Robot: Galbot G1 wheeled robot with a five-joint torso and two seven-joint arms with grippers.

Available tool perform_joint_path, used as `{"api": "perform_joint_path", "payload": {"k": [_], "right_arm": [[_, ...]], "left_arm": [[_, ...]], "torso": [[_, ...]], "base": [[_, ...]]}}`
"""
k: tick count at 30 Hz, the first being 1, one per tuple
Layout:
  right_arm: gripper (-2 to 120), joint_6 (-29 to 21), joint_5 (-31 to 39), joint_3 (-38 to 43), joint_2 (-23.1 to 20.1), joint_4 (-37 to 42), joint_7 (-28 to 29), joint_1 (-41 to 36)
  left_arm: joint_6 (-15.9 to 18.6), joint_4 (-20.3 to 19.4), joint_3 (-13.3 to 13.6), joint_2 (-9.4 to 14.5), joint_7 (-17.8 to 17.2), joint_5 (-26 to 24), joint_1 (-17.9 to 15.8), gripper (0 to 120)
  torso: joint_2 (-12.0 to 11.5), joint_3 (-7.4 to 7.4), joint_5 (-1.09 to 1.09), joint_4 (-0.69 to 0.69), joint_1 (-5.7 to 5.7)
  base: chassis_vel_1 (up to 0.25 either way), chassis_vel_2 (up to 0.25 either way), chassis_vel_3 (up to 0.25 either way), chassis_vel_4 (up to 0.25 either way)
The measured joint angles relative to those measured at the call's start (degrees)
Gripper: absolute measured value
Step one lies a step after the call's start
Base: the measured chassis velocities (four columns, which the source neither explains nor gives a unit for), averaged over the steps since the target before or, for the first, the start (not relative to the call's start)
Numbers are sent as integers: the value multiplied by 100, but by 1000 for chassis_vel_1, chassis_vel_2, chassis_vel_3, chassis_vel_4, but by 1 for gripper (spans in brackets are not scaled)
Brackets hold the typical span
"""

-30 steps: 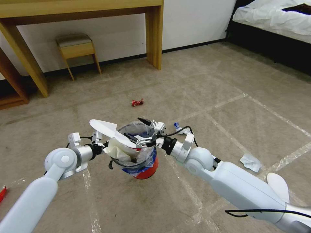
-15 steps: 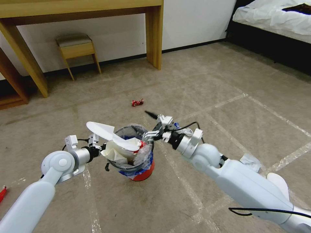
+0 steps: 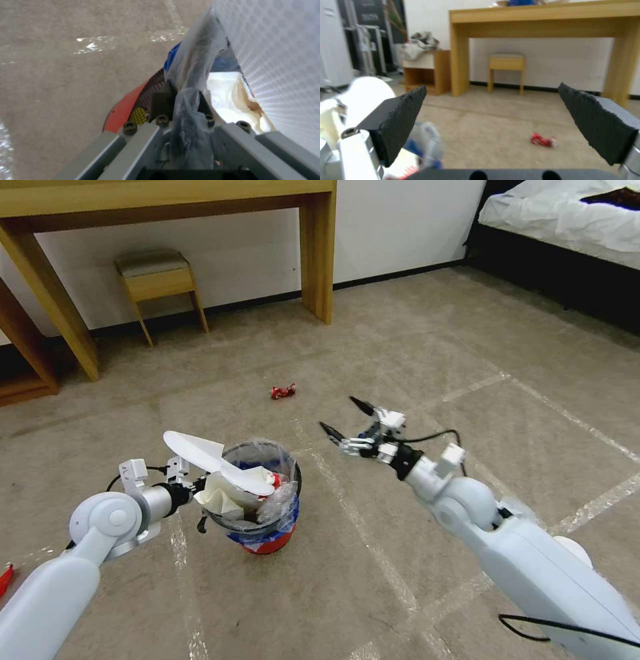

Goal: Pick up the trash bin and place the garbage on the floor into it.

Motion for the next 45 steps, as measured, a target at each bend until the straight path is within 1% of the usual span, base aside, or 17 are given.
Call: {"api": "perform_joint_path", "payload": {"k": [1,5,13,17,20,24,27,28,30,31,33,38,45], "right_arm": [[100,2,-69,176,-44,-24,-38,-156],[100,9,-199,411,-119,-89,-72,-375],[100,9,-419,650,-153,-250,-67,-587],[100,3,-556,764,-225,-376,-30,-663],[100,-23,-653,911,-346,-616,27,-747],[100,-27,-729,925,-383,-825,31,-712],[100,-78,-795,860,-428,-1275,45,-516],[100,-78,-795,860,-428,-1275,45,-516],[100,-91,-819,751,-403,-1587,88,-381],[100,-91,-819,751,-403,-1587,88,-381],[100,-98,-831,646,-337,-1827,156,-258],[100,-106,-891,493,-248,-2001,213,-177],[100,-128,-898,315,-228,-1977,281,-150]], "left_arm": [[-14,21,-59,27,29,39,40,1],[-33,62,-133,41,73,90,67,1],[-48,164,-95,0,104,177,3,1],[-49,217,-78,-33,116,232,-3,1],[-51,222,-59,-91,184,293,14,1],[-53,253,-30,-91,194,294,-26,1],[-62,289,22,-90,196,285,-135,1],[-62,289,22,-90,196,285,-135,1],[-70,290,41,-90,191,285,-153,1],[-70,290,41,-90,191,285,-153,1],[-87,268,41,-106,187,329,-145,1],[-87,197,41,-132,182,356,-105,1],[-102,110,26,-120,149,297,-72,1]], "torso": [[0,0,0,0,0],[0,0,0,0,0],[0,0,0,0,0],[0,0,0,0,0],[0,0,-1,-1,0],[0,0,1,-1,0],[0,0,0,0,1],[0,0,0,0,1],[0,1,1,-1,1],[0,1,1,-1,1],[0,1,0,1,1],[0,1,0,1,1],[-1,0,0,0,1]], "base": [[0,0,0,0],[0,0,0,0],[0,0,0,0],[0,0,0,0],[0,0,0,0],[0,0,0,0],[0,0,0,0],[0,0,0,0],[0,0,0,0],[0,0,0,0],[0,0,0,0],[0,0,0,0],[0,0,0,0]]}}
